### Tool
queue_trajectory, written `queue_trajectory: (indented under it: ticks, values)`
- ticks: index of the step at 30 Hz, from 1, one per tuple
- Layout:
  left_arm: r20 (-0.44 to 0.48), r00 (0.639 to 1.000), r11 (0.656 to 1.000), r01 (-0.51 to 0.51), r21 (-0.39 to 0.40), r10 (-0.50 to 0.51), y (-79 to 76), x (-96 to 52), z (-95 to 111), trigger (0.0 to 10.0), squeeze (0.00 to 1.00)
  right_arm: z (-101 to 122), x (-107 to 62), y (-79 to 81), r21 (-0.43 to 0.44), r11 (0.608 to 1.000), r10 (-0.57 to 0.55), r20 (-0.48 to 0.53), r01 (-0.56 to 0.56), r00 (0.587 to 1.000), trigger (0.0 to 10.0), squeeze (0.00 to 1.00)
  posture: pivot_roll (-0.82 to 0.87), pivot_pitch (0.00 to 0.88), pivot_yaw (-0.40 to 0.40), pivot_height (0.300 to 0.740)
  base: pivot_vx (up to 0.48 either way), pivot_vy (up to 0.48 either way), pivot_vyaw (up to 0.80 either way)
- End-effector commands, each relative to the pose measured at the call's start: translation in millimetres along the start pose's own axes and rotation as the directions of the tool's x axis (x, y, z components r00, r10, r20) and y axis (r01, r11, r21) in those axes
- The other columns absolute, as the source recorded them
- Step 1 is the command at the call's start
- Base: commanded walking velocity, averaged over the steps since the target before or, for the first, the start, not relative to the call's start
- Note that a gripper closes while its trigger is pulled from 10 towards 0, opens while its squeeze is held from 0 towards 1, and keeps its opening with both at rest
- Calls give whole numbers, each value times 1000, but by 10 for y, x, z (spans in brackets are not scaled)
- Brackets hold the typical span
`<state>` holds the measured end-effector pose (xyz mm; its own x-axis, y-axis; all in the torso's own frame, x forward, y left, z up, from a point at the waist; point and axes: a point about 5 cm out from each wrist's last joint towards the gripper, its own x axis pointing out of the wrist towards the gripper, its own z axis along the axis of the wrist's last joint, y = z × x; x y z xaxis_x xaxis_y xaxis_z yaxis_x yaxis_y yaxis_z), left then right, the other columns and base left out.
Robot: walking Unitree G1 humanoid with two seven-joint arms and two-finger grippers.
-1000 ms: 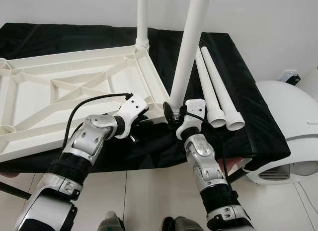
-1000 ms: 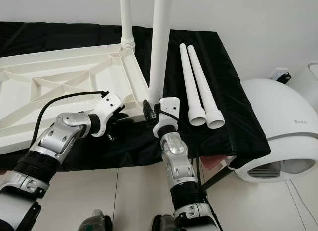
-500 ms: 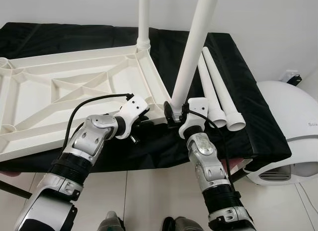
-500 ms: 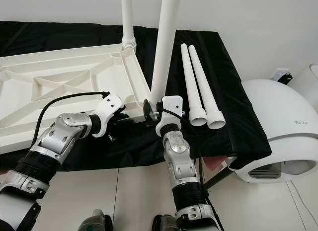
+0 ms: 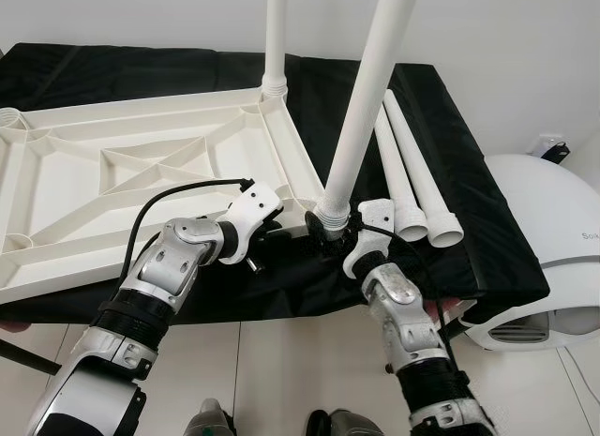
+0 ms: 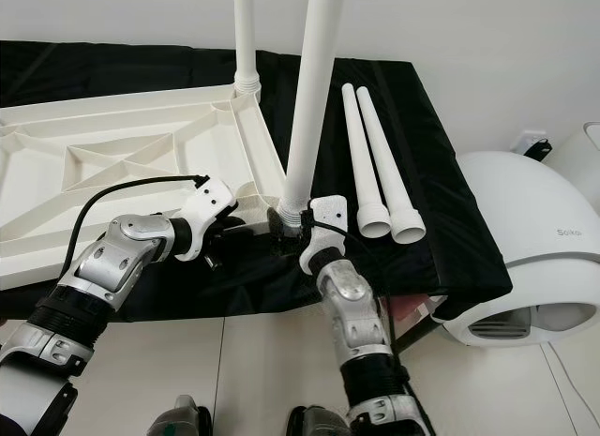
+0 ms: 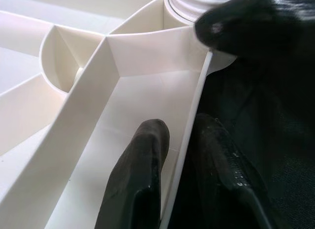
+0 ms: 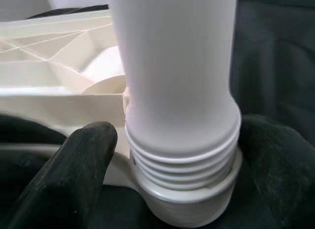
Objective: Building children table
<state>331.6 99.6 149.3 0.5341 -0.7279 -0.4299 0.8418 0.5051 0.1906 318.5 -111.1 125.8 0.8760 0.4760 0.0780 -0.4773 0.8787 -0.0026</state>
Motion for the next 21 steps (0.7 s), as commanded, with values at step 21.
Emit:
queue_trajectory:
  ticks: [21]
  values:
    - [1, 999, 999, 45, 7, -45, -23, -15, 13, 10000, 0, 201, 221, -484, -81, 923, 372, -68, -377, 926, 10000, 0, 31, 70, -29, 740, 0, 0, 0]
